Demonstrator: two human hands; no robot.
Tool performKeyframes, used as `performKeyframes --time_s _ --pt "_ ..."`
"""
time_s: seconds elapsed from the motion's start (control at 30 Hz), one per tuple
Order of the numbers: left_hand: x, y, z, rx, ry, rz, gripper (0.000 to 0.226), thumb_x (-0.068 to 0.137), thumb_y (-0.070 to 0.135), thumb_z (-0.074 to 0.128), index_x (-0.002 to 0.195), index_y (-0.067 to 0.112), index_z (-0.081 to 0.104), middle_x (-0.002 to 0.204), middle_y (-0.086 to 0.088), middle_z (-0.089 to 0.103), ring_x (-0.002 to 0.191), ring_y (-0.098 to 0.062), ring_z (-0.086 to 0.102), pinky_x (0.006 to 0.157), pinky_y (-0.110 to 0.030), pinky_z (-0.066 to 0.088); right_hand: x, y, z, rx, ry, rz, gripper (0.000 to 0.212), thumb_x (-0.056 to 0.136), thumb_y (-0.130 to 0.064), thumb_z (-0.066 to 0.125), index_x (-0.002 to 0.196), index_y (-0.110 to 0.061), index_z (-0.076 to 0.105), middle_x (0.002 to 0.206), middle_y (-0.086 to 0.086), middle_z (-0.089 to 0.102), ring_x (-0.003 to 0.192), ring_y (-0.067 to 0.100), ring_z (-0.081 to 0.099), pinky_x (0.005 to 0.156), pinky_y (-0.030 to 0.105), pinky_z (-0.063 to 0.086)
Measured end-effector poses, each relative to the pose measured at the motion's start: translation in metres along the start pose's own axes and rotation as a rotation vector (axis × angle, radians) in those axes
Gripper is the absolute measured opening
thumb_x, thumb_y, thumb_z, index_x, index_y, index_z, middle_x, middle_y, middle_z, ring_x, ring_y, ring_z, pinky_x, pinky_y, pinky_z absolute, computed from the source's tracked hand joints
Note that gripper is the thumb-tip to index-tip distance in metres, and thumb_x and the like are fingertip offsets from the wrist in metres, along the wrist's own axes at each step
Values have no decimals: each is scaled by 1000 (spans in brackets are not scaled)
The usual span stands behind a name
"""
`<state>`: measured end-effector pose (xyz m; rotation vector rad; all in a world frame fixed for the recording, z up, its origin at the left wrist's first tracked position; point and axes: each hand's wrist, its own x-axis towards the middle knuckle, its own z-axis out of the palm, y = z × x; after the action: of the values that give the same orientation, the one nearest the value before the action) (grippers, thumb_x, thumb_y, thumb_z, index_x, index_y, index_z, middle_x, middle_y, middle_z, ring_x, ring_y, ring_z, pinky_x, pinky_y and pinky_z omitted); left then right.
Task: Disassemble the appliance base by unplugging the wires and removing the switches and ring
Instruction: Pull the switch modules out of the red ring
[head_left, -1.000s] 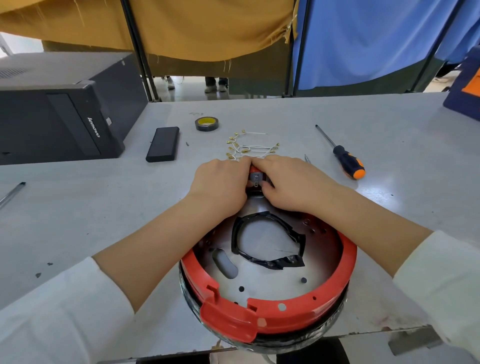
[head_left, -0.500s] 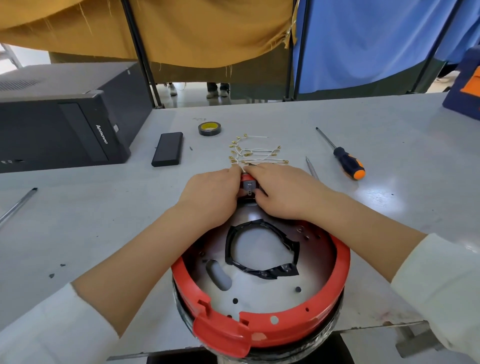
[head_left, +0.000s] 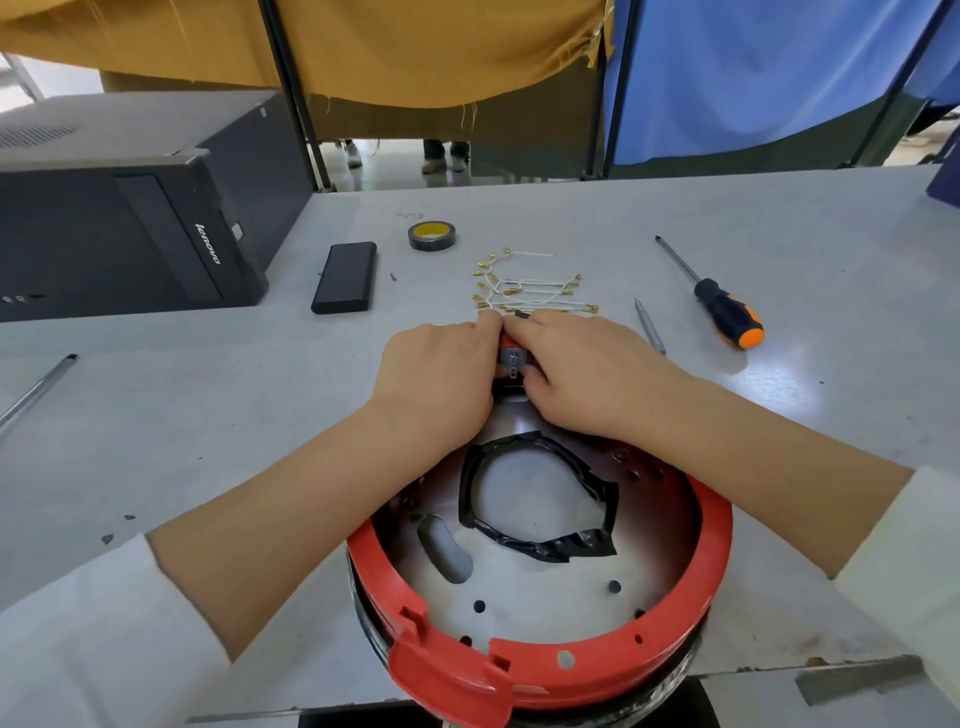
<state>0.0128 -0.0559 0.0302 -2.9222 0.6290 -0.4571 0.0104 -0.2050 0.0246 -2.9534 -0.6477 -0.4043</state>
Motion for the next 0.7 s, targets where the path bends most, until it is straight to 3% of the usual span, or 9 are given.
performKeyframes --time_s 0.23,0.4,0.53,0.7 --pt "2 2 0 8 -10 -23 22 87 14 44 109 17 41 98 -3 63 85 -31 61 45 -30 16 1 -2 -7 9 -48 6 44 90 -19 42 134 -21 42 110 5 55 100 31 57 76 39 48" --pt "4 -5 2 -125 -37 5 15 95 25 42 108 17 43 106 -3 62 92 -30 60 58 -32 27 -1 -5 -12 60 -105 25 41 91 -21 42 131 -21 43 116 3 52 104 27 55 85 41 48" --pt "8 -11 4 -272 -113 13 28 94 41 48 107 16 45 108 -8 62 97 -31 58 66 -32 32 1 -4 -13 51 -131 49 33 93 -24 40 123 -14 45 114 7 44 96 31 56 78 41 47" --pt "12 -11 7 -247 -80 3 25 93 39 49 109 19 47 109 -9 63 98 -32 57 66 -32 31 2 -2 -8 -20 -121 17 35 91 -26 36 125 -18 40 121 8 56 104 32 57 83 42 47"
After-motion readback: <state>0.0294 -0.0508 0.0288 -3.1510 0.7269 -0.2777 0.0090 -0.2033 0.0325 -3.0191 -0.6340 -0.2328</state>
